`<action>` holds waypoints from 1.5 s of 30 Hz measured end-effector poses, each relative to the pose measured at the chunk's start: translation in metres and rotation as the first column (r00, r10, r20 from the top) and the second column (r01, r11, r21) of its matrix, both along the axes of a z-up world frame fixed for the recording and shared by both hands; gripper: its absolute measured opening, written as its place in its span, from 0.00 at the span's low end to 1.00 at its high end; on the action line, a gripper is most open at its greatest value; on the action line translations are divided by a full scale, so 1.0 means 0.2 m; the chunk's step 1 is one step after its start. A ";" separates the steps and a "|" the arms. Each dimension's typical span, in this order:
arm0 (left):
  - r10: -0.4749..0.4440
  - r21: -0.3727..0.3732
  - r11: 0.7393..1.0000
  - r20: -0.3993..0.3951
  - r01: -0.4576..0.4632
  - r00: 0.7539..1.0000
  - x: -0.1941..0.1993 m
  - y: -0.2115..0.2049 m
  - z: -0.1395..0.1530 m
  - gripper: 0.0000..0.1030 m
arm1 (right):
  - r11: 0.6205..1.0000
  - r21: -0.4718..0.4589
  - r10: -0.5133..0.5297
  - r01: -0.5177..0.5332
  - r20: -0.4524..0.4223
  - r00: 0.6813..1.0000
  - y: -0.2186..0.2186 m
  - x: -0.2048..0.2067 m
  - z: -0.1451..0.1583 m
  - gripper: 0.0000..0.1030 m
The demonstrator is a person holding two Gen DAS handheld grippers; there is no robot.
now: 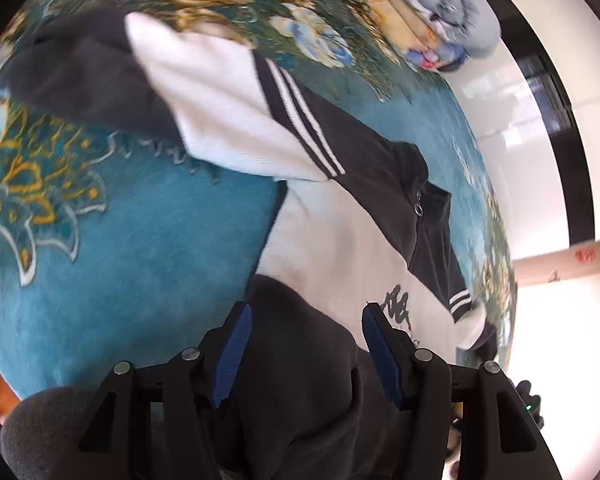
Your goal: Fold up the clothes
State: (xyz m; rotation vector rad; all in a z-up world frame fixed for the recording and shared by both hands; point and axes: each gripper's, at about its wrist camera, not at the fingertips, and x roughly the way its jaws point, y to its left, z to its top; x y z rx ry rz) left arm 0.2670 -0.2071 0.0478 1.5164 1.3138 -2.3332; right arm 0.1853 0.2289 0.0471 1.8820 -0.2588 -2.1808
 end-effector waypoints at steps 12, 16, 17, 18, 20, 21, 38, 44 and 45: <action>0.034 0.001 0.999 0.027 -0.034 0.999 0.03 0.00 0.01 0.60 | 0.980 -0.095 -0.174 0.176 0.029 0.984 0.08 0.13 -0.06 0.11; 0.023 -0.039 0.999 0.028 -0.022 0.999 0.04 0.03 0.05 0.60 | 0.983 -0.068 -0.170 0.173 0.042 0.985 0.10 0.13 -0.10 0.11; 0.016 -0.049 0.999 0.026 -0.015 1.000 0.04 0.04 0.06 0.60 | 0.983 -0.094 -0.154 0.158 0.049 0.987 0.08 0.14 -0.11 0.11; 0.010 -0.060 0.998 0.024 -0.008 1.000 0.05 0.05 0.07 0.60 | 0.983 -0.107 -0.147 0.151 0.045 0.988 0.08 0.15 -0.11 0.11; 0.000 -0.078 0.997 0.027 0.002 1.000 0.05 0.06 0.09 0.60 | 0.982 -0.113 -0.147 0.148 0.019 0.989 0.09 0.16 -0.06 0.12; -0.003 -0.087 0.996 0.033 0.006 0.999 0.05 0.07 0.10 0.60 | 0.982 -0.117 -0.147 0.147 0.007 0.989 0.10 0.17 -0.03 0.14; -0.215 -0.317 0.933 -0.114 0.170 0.970 -0.20 0.20 0.74 0.60 | 0.978 -0.185 -0.136 0.094 -0.228 0.964 0.15 0.22 0.44 0.50; -0.173 -0.184 0.971 -0.091 0.154 0.981 -0.39 0.21 0.69 0.60 | 0.965 -0.255 -0.128 0.064 -0.244 0.961 0.08 0.13 0.53 0.63; -0.162 -0.163 0.976 -0.088 0.146 0.983 -0.42 0.22 0.66 0.60 | 0.959 -0.278 -0.131 0.061 -0.241 0.962 0.07 0.11 0.53 0.64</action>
